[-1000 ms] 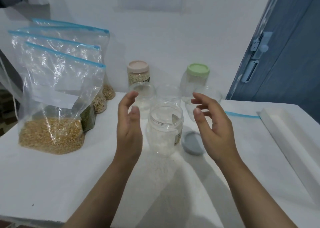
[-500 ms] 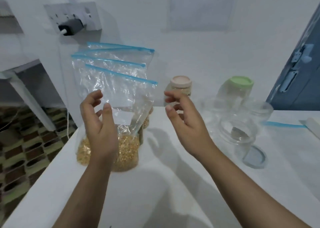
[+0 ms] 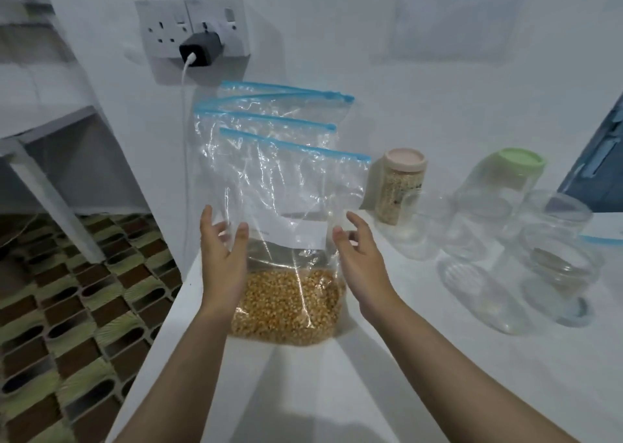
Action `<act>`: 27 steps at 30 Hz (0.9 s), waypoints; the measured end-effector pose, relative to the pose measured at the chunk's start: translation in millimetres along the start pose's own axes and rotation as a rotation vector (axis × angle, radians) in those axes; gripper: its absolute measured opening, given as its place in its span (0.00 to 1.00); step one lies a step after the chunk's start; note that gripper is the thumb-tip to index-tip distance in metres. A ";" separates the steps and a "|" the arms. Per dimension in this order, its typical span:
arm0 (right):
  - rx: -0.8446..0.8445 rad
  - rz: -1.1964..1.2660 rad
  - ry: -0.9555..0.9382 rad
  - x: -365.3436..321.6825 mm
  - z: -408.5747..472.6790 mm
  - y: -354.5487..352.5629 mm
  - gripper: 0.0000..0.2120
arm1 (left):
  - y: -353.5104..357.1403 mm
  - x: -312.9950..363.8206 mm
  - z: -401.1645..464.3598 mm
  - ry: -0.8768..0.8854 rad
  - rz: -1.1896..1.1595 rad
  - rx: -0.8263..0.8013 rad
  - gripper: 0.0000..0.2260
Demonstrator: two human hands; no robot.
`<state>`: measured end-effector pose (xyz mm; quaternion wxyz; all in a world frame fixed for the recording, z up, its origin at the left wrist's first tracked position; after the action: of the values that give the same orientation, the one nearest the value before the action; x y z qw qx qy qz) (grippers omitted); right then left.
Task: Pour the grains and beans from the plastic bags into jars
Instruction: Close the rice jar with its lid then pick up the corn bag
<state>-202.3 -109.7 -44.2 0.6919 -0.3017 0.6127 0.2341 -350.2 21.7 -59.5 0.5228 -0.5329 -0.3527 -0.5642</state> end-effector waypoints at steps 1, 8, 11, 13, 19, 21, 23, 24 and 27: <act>0.034 0.042 -0.021 -2.3 -0.4 2.1 0.24 | -2.3 0.3 1.2 0.016 0.014 0.011 0.29; 0.048 0.104 -0.066 -3.0 1.9 12.7 0.27 | -11.3 -0.8 6.1 0.103 -0.065 0.043 0.23; 0.082 0.156 -0.104 -2.0 0.5 6.4 0.25 | -13.2 3.1 -0.8 0.142 -0.135 0.043 0.20; 0.111 0.193 -0.137 -1.3 -4.3 1.1 0.23 | -13.6 8.2 -5.9 0.153 -0.195 0.049 0.19; 0.166 0.182 -0.261 -14.6 -26.5 -28.5 0.21 | 0.3 38.1 -26.7 0.218 -0.339 0.050 0.17; 0.183 0.177 -0.301 -23.1 -31.0 -48.0 0.21 | 11.5 51.4 -37.7 0.249 -0.367 0.048 0.17; 0.189 0.170 -0.338 -29.8 -35.8 -71.3 0.21 | 24.3 64.0 -52.3 0.256 -0.403 0.033 0.17; 0.191 0.170 -0.356 -32.5 -38.3 -83.7 0.22 | 31.4 69.1 -59.8 0.252 -0.422 0.023 0.17; 0.202 0.172 -0.395 -37.8 -48.1 -123.5 0.23 | 55.0 81.2 -82.7 0.243 -0.462 0.003 0.17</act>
<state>-155.9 -229.4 6.1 0.8026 -0.1262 0.5090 0.2843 -307.0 -86.0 -4.7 0.4195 -0.3656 -0.4006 -0.7279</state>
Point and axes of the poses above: each hand's wrist, its own z-axis towards the middle knuckle, its own y-axis out of the palm, x = y × z, the point moved 1 cm from there along z, towards the middle knuckle, and after that the axes turned 1 degree about -y, right-handed, at the moved point
